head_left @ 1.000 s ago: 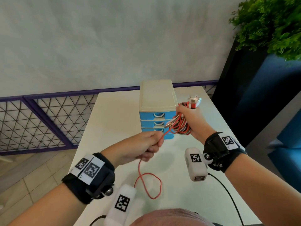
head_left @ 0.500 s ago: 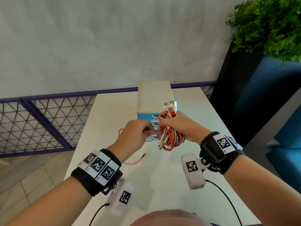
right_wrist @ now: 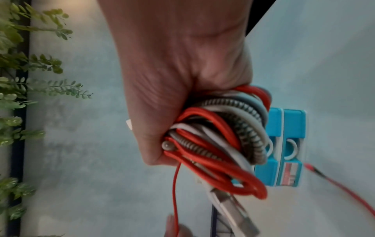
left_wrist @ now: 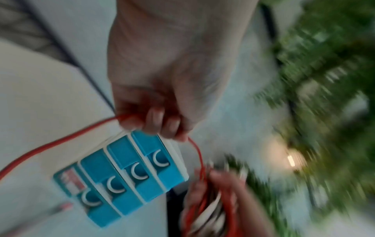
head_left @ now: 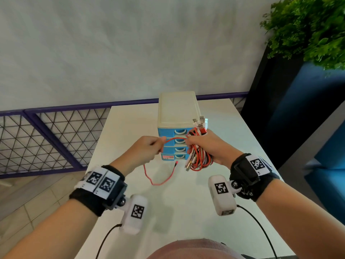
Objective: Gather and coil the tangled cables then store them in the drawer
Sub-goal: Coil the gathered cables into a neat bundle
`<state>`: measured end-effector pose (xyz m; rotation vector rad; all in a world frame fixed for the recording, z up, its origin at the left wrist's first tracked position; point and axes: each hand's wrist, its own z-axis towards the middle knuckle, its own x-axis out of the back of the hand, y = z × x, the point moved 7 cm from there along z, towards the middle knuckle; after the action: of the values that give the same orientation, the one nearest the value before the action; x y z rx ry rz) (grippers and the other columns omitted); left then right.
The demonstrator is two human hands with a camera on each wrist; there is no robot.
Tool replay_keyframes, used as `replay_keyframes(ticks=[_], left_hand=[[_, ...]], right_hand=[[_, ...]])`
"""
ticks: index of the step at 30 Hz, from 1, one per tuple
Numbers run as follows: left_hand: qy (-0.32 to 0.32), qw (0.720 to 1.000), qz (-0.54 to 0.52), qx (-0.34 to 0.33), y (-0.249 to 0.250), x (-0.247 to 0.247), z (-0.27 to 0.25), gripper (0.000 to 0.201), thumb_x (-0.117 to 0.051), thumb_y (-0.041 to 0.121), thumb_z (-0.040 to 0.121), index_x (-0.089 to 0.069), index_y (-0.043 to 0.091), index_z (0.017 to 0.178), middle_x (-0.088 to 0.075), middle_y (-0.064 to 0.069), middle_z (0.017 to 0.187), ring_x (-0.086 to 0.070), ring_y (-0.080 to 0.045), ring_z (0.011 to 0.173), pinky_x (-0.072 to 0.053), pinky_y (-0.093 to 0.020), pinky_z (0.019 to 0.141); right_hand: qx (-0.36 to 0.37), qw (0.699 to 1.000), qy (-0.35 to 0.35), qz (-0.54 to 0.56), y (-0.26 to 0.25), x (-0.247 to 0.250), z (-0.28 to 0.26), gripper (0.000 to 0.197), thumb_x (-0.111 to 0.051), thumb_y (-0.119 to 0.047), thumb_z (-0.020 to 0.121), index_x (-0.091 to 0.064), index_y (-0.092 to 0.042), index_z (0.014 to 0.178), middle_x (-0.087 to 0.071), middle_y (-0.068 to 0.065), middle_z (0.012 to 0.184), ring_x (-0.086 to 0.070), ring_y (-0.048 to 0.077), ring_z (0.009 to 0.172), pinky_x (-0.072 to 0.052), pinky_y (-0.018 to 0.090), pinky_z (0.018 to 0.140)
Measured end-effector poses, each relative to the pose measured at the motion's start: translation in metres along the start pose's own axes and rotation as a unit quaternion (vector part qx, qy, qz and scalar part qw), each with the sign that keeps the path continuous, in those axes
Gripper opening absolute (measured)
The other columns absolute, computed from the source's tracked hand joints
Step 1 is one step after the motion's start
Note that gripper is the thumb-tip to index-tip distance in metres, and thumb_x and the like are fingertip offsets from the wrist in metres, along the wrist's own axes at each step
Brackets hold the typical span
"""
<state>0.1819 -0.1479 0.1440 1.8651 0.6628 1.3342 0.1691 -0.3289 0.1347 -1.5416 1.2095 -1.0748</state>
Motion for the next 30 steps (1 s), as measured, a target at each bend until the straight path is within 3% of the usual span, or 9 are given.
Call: replay_keyframes(ticks=[2, 5, 8, 11, 16, 18, 21, 25, 30], left_hand=[[-0.076, 0.969, -0.218, 0.091, -0.014, -0.009, -0.005, 0.033, -0.039, 0.032, 0.101, -0.053, 0.017, 0.076, -0.038, 0.006, 0.057, -0.033, -0.01, 0.047, -0.034, -0.023, 0.051], [-0.131, 0.917, -0.356, 0.119, -0.004, -0.023, -0.014, 0.024, -0.043, 0.023, 0.1, -0.06, 0.015, 0.085, -0.05, 0.006, 0.061, -0.046, -0.007, 0.05, -0.046, -0.019, 0.051], [-0.16, 0.907, -0.373, 0.112, 0.015, -0.04, -0.019, 0.017, -0.053, 0.019, 0.094, -0.067, 0.012, 0.089, -0.063, 0.004, 0.067, -0.059, -0.007, 0.056, -0.055, -0.018, 0.058], [-0.191, 0.916, -0.334, 0.111, 0.024, -0.054, -0.02, 0.014, -0.059, 0.021, 0.091, -0.07, 0.012, 0.09, -0.069, 0.003, 0.07, -0.063, -0.006, 0.058, -0.057, -0.017, 0.061], [-0.193, 0.933, -0.275, 0.132, 0.022, -0.058, -0.017, 0.016, -0.068, 0.029, 0.084, -0.072, 0.016, 0.077, -0.07, 0.003, 0.068, -0.062, -0.004, 0.052, -0.055, -0.016, 0.059], [-0.199, 0.936, -0.255, 0.137, 0.02, -0.059, -0.017, 0.018, -0.07, 0.03, 0.082, -0.071, 0.014, 0.075, -0.07, 0.003, 0.067, -0.062, -0.004, 0.052, -0.055, -0.017, 0.06], [-0.204, 0.939, -0.243, 0.133, 0.02, -0.061, -0.019, 0.018, -0.071, 0.029, 0.081, -0.071, 0.012, 0.076, -0.07, 0.002, 0.066, -0.062, -0.004, 0.052, -0.056, -0.017, 0.058], [-0.202, 0.944, -0.233, 0.116, 0.022, -0.061, -0.022, 0.014, -0.069, 0.029, 0.085, -0.07, 0.015, 0.081, -0.068, 0.003, 0.067, -0.057, -0.004, 0.049, -0.054, -0.017, 0.055], [-0.238, 0.911, -0.315, 0.118, 0.012, -0.061, -0.031, 0.024, -0.044, 0.032, 0.1, -0.052, 0.02, 0.081, -0.037, 0.008, 0.058, -0.023, -0.004, 0.039, -0.025, -0.014, 0.037]], right_hand=[[0.007, 0.999, 0.049, -0.001, 0.001, 0.013, 0.002, 0.014, -0.062, -0.007, 0.087, -0.061, -0.014, 0.075, -0.065, 0.009, 0.068, -0.065, 0.012, 0.051, -0.057, 0.027, 0.058], [0.007, 0.997, 0.079, 0.015, 0.006, 0.018, 0.005, 0.011, -0.063, -0.011, 0.087, -0.06, -0.016, 0.078, -0.067, 0.004, 0.066, -0.067, 0.014, 0.057, -0.058, 0.031, 0.062], [0.007, 0.997, 0.06, 0.05, 0.009, 0.003, 0.007, 0.011, -0.069, -0.02, 0.085, -0.065, -0.01, 0.087, -0.07, 0.01, 0.074, -0.069, 0.02, 0.066, -0.058, 0.034, 0.064], [-0.009, 0.995, 0.036, 0.088, 0.012, -0.012, 0.009, 0.058, -0.075, -0.043, 0.072, -0.063, -0.001, 0.111, -0.066, 0.03, 0.105, -0.068, 0.043, 0.09, -0.055, 0.052, 0.088], [-0.022, 0.992, -0.018, 0.122, 0.013, -0.024, 0.006, 0.087, -0.074, -0.07, 0.064, -0.058, 0.005, 0.107, -0.059, 0.018, 0.085, -0.059, 0.031, 0.079, -0.052, 0.045, 0.083], [-0.008, 0.993, -0.048, 0.105, 0.01, -0.028, 0.002, 0.075, -0.077, -0.063, 0.066, -0.057, 0.0, 0.099, -0.058, 0.014, 0.082, -0.059, 0.026, 0.077, -0.053, 0.041, 0.079], [0.001, 0.991, -0.078, 0.112, 0.007, -0.032, -0.004, 0.025, -0.074, -0.026, 0.084, -0.056, -0.009, 0.089, -0.064, 0.002, 0.072, -0.064, 0.016, 0.07, -0.054, 0.029, 0.069], [0.018, 0.997, -0.015, 0.069, 0.009, -0.023, 0.0, 0.032, -0.071, -0.014, 0.077, -0.056, -0.003, 0.103, -0.058, 0.012, 0.083, -0.06, 0.022, 0.079, -0.053, 0.031, 0.073], [0.031, 0.989, 0.106, 0.1, 0.003, 0.014, 0.003, 0.013, -0.063, -0.004, 0.086, -0.061, -0.004, 0.1, -0.065, 0.014, 0.082, -0.067, 0.02, 0.065, -0.059, 0.031, 0.063]])
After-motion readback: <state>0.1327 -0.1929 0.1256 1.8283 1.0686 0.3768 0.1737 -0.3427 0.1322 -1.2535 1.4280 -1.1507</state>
